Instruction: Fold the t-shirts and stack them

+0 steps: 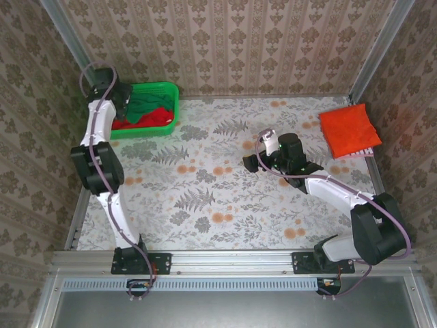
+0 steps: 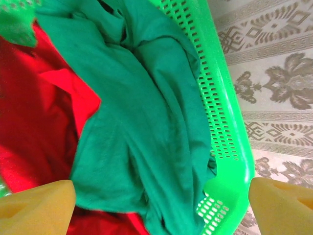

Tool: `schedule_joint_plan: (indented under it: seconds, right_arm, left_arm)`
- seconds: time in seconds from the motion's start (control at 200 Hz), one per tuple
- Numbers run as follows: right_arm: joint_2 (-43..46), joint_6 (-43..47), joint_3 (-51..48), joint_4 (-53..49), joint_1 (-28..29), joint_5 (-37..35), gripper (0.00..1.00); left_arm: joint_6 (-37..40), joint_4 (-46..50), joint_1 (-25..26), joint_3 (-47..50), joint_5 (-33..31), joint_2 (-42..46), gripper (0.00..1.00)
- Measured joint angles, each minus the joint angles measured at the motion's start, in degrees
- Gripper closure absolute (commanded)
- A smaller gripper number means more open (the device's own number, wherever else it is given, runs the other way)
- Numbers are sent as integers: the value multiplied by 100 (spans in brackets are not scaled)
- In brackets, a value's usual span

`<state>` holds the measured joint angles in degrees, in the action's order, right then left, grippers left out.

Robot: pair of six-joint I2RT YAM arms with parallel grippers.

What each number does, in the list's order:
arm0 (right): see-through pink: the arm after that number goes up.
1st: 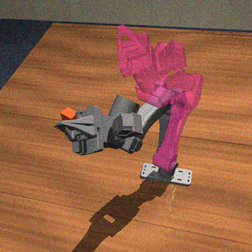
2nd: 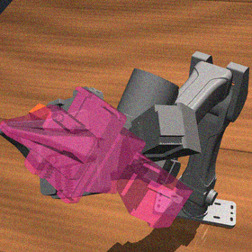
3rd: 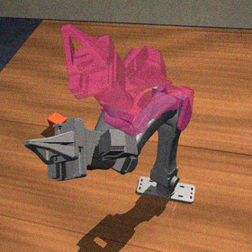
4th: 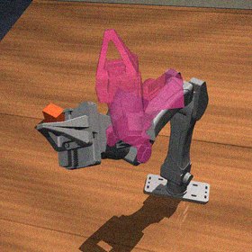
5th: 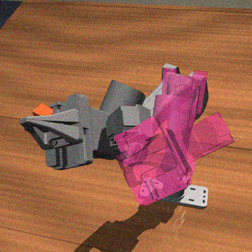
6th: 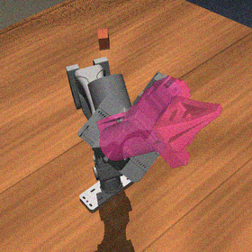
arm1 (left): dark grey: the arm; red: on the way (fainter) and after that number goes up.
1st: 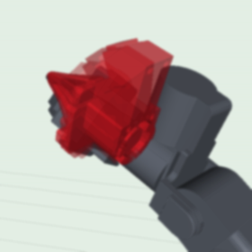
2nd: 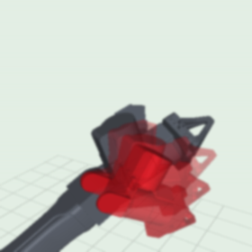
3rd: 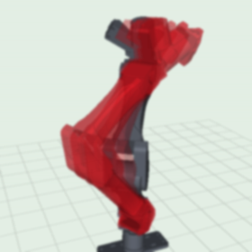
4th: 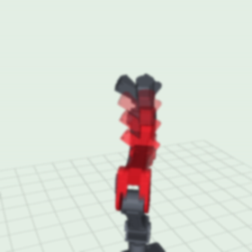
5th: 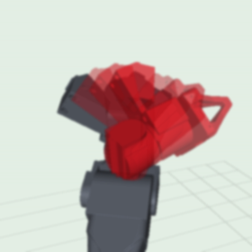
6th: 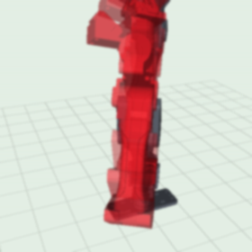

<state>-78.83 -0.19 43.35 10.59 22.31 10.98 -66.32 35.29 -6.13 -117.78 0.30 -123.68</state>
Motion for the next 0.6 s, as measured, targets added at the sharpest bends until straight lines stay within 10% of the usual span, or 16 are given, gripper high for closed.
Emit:
schedule_joint_plan:
  seconds: [0.155,0.43,0.6]
  right_arm:
    - [0,2,0,-4,0,-2,0]
    - [0,22,0,-9,0,-20,0]
    - [0,-11,0,-7,0,2,0]
  left_arm:
    - [-192,382,-2,-846,302,-933,19]
    - [-514,826,-72,-2120,791,-1980,100]
    - [-470,824,-87,-2339,892,-1945,100]
